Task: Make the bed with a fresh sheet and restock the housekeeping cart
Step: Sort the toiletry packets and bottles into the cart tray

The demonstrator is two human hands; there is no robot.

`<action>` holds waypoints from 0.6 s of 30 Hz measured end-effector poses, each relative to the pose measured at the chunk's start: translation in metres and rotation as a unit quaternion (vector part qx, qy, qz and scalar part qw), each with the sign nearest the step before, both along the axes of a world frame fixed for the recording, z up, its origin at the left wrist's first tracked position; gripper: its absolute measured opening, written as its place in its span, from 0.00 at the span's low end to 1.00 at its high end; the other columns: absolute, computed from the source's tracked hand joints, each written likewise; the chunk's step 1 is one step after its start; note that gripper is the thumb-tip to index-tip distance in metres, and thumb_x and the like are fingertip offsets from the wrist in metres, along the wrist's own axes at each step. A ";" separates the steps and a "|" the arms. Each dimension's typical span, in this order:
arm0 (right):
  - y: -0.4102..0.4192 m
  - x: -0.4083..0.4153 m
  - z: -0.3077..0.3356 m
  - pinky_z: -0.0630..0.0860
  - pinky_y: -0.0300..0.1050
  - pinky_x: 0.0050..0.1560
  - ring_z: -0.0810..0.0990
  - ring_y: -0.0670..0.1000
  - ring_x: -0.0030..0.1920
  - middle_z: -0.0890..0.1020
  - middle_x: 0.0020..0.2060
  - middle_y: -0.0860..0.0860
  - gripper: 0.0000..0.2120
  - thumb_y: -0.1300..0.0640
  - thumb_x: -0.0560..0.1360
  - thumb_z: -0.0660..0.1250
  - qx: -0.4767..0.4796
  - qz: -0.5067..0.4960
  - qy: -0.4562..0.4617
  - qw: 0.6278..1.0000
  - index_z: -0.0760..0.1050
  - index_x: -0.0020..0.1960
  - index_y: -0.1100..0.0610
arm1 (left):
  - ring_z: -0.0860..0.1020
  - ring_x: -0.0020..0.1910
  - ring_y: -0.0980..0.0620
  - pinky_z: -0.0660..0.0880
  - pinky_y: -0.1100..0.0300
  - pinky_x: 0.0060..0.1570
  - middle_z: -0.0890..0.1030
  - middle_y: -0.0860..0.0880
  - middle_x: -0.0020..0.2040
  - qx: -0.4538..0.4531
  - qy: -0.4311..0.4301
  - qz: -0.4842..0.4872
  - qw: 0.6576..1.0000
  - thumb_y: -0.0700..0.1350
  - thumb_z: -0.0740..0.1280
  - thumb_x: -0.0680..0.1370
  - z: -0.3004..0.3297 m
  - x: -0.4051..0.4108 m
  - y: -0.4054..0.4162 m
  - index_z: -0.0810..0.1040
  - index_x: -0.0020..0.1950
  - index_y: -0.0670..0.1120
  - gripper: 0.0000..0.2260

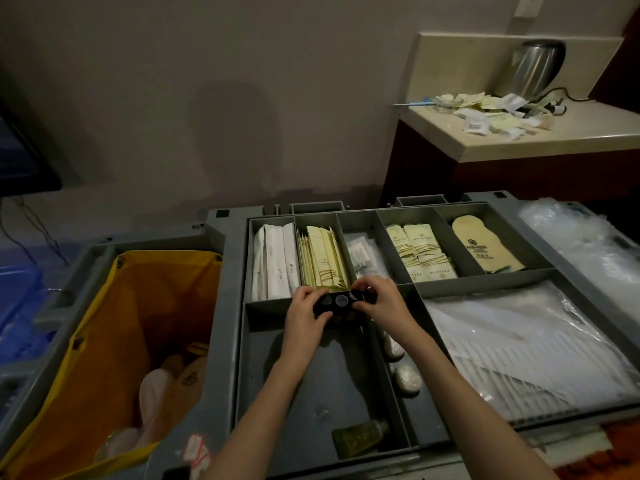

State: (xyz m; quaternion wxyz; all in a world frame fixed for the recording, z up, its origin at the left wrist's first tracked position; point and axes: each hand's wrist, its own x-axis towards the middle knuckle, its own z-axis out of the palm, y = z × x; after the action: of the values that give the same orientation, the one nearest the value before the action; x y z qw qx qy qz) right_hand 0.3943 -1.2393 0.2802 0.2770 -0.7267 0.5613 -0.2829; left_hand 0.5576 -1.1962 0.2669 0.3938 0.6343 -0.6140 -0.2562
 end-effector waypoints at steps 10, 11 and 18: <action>0.002 -0.003 0.000 0.76 0.48 0.58 0.76 0.48 0.54 0.77 0.47 0.44 0.13 0.64 0.71 0.71 -0.009 -0.003 -0.017 1.000 0.77 0.51 0.50 | 0.65 0.58 0.55 0.64 0.63 0.57 0.71 0.53 0.59 -0.028 -0.117 0.013 0.993 0.51 0.68 0.76 0.006 -0.008 -0.010 0.80 0.60 0.51 0.14; 0.002 -0.003 0.000 0.76 0.47 0.58 0.76 0.47 0.54 0.77 0.47 0.44 0.12 0.64 0.71 0.71 -0.016 -0.004 -0.010 1.000 0.78 0.52 0.52 | 0.64 0.58 0.55 0.64 0.63 0.58 0.72 0.53 0.59 -0.036 -0.115 0.015 0.993 0.51 0.68 0.76 0.005 -0.008 -0.010 0.80 0.59 0.51 0.13; 0.004 -0.002 -0.002 0.74 0.47 0.58 0.73 0.48 0.54 0.76 0.46 0.43 0.12 0.64 0.71 0.71 -0.041 -0.014 0.021 0.999 0.79 0.54 0.54 | 0.65 0.58 0.53 0.61 0.61 0.56 0.73 0.53 0.59 -0.056 -0.094 0.027 0.994 0.48 0.70 0.75 -0.001 -0.010 -0.012 0.82 0.56 0.50 0.11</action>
State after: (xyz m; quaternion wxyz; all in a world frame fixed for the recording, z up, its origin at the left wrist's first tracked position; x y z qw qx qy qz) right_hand 0.3922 -1.2351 0.2787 0.2311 -0.7352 0.5651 -0.2945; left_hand 0.5472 -1.2078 0.2656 0.3762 0.6489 -0.6442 -0.1496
